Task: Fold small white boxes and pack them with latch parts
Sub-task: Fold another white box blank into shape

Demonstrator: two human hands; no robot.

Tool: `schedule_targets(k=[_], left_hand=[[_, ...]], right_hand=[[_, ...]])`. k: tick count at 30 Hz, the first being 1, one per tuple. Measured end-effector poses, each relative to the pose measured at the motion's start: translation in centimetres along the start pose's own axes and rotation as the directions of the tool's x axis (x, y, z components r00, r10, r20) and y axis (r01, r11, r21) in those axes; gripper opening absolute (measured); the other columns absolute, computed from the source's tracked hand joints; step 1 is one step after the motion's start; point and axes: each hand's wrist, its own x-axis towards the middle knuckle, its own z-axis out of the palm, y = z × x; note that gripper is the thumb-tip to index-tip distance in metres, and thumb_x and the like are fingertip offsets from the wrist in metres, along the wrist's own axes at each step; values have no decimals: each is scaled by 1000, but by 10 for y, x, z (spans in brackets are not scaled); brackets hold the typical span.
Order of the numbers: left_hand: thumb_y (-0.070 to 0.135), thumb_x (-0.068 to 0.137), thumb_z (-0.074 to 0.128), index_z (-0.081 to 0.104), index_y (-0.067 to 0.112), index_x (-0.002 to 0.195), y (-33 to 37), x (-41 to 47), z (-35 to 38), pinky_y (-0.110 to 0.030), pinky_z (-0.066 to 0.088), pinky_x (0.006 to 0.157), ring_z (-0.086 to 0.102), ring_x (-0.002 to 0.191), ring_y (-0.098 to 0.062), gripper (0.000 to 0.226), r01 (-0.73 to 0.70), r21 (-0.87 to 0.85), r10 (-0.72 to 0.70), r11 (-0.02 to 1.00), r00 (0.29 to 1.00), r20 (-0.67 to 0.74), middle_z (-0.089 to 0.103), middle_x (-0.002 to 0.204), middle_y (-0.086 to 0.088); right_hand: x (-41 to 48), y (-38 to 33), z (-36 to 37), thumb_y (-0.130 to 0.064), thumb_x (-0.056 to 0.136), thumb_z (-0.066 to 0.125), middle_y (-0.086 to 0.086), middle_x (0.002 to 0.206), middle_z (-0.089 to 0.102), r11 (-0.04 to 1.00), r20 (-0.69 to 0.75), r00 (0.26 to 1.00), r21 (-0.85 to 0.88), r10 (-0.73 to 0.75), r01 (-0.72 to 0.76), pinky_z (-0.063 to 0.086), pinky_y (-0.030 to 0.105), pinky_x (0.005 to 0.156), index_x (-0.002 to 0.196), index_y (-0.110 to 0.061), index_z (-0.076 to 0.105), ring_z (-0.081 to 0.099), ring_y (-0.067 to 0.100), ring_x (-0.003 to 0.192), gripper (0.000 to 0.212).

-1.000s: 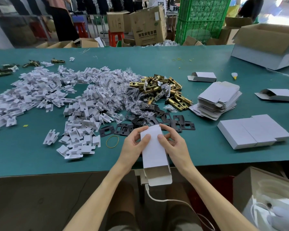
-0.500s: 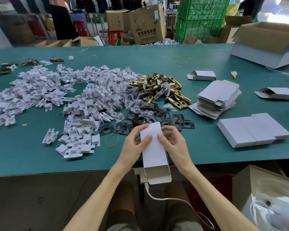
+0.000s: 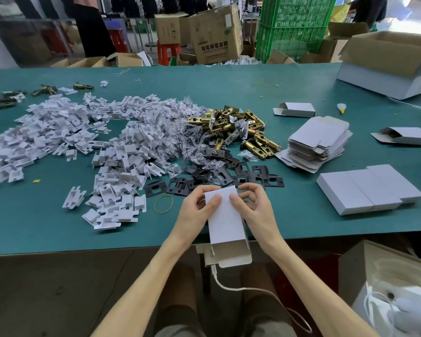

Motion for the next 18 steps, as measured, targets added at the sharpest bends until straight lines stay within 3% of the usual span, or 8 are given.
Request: schedule_targets(k=[3, 7, 11, 14, 18], left_hand=[[38, 92, 72, 67, 19, 119, 0, 0, 0, -23, 57, 66, 73, 87, -9, 33, 11, -20, -11, 1000, 1000, -5, 74, 110, -1], [42, 92, 74, 67, 21, 118, -3, 2, -3, -29, 59, 71, 71, 91, -17, 33, 32, -63, -33, 998, 999, -22, 74, 104, -2], [36, 96, 69, 61, 17, 126, -3, 7, -6, -33, 61, 78, 67, 99, -19, 36, 53, -336, -124, 940, 973, -194, 66, 114, -11], [26, 97, 65, 62, 16, 130, -2, 10, -11, -33, 62, 77, 68, 104, -19, 35, 10, -495, -159, 869, 953, -259, 68, 118, -10], [25, 93, 66, 58, 12, 144, -1, 10, -18, -37, 61, 83, 67, 113, -22, 53, 26, -534, -133, 845, 978, -163, 67, 128, -11]], right_hand=[[1, 1, -1, -39, 89, 76, 5, 103, 70, 1000, 5, 1000, 2, 13, -13, 60, 38, 72, 118, -20, 57, 73, 21, 90, 39], [2, -1, -1, -49, 86, 75, 4, 103, 72, 1000, 17, 1000, -1, 8, -8, 58, 29, 75, 120, -20, 61, 71, 17, 94, 47], [0, -6, -2, -77, 74, 62, -7, 102, 77, 997, 97, 994, -72, 48, -41, 51, 16, 77, 126, -26, 59, 70, 7, 96, 74], [0, -4, -1, -65, 79, 70, -15, 114, 72, 992, 145, 989, -125, 43, -24, 54, 23, 85, 120, -30, 66, 66, 5, 105, 54], [1, 2, -3, -47, 76, 85, -11, 108, 73, 996, 47, 998, -79, 32, -28, 58, 29, 78, 111, -30, 68, 67, 11, 102, 43]])
